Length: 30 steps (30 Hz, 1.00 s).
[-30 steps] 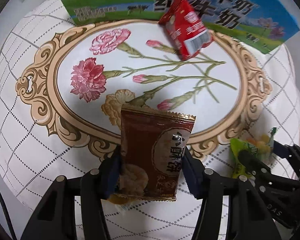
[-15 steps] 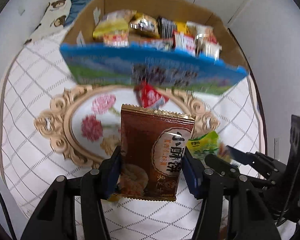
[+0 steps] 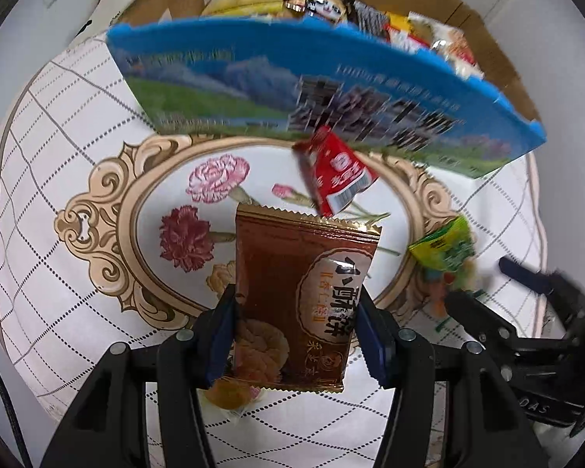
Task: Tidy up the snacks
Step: 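Carry both packs into the box and open both tools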
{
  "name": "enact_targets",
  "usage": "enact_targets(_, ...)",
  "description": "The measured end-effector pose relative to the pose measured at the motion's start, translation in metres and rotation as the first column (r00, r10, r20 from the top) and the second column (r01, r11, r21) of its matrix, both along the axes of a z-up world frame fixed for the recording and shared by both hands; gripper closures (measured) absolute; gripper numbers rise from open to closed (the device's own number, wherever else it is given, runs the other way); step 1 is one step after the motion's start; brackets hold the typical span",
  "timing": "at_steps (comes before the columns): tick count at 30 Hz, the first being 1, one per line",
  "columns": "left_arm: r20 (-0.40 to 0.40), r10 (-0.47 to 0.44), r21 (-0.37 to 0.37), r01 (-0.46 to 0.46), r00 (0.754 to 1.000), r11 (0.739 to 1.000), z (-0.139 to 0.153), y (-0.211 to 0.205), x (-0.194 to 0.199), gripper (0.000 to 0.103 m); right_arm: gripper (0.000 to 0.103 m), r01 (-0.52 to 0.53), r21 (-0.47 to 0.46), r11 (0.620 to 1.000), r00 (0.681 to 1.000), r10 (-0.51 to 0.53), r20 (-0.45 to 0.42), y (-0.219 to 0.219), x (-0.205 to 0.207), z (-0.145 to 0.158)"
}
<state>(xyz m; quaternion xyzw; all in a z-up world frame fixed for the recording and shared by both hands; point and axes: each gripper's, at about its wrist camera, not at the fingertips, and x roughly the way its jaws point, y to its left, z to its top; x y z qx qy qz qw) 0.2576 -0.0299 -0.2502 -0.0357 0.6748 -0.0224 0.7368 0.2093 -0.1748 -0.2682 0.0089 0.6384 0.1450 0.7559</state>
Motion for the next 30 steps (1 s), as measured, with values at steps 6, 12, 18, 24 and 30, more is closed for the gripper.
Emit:
enact_targets(6,-0.04,0.006,0.013,-0.006,0.999,1.0,-0.024,-0.001,0.003,0.05,0.035,-0.104,-0.083,0.991,0.986,0.091,-0.141,0.01,0.021,-0.059)
enact_targets(12,-0.003,0.009,0.005,-0.009,1.0,1.0,-0.01,-0.001,0.003,0.05,0.048,0.011,-0.017,1.0,0.997,-0.012,-0.073,-0.01,0.017,-0.044)
enact_targets(18,0.116,0.01,-0.076,-0.001,0.993,0.997,0.06,0.001,0.008,0.05,0.048,0.116,0.206,0.972,0.993,-0.114,-0.023,-0.029,0.014,0.02)
enact_targets(24,0.253,0.019,-0.141,0.018,0.967,0.99,0.14,0.009,0.042,0.049,0.048,0.105,0.32,0.941,0.976,-0.159,0.149,-0.031,0.054,0.115)
enact_targets(30,0.279,0.039,-0.062,-0.023,0.96,0.998,0.147,0.026,0.108,0.049,0.048,0.125,0.291,0.948,0.963,-0.187,0.196,-0.016,0.122,0.134)
